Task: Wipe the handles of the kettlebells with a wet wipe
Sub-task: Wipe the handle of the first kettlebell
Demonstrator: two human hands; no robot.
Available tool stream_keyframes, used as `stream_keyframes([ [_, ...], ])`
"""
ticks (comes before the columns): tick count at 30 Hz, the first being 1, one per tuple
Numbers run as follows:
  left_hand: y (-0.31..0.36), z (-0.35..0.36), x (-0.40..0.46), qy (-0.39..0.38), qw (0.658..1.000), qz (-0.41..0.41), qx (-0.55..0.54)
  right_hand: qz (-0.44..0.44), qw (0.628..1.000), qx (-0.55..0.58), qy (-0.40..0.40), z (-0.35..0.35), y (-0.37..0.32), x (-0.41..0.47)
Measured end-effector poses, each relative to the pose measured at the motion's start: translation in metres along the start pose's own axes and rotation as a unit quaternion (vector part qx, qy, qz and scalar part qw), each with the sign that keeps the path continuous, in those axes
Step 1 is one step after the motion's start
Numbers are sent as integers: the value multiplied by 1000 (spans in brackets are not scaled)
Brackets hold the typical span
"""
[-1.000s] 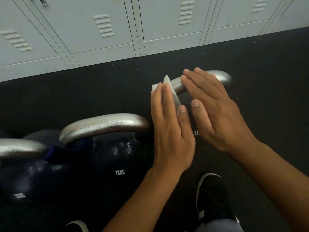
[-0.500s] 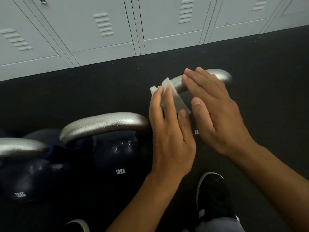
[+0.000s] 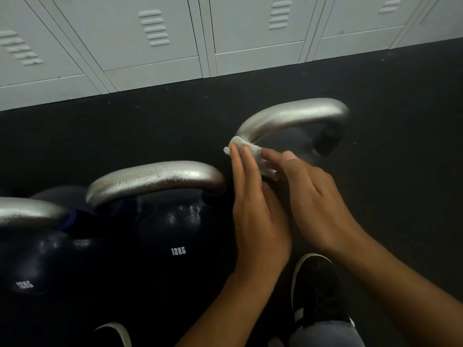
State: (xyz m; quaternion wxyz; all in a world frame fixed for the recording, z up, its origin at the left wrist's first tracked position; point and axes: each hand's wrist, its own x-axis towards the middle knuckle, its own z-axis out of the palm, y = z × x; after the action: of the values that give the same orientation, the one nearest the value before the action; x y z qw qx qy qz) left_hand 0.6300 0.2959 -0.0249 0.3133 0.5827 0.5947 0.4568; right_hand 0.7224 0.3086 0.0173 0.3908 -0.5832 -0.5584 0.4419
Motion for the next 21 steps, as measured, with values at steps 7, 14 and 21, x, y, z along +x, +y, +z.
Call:
stream_keyframes([
  [7,8,-11,2,1,1000,-14,2,75,993,10,85,7,-7,-6],
  [14,17,-19,5,-64,997,-23,36,178,982,47,41,-3,-14,6],
  [21,21,-22,5,-85,995,-41,31,171,985,29,8,4,-10,8],
])
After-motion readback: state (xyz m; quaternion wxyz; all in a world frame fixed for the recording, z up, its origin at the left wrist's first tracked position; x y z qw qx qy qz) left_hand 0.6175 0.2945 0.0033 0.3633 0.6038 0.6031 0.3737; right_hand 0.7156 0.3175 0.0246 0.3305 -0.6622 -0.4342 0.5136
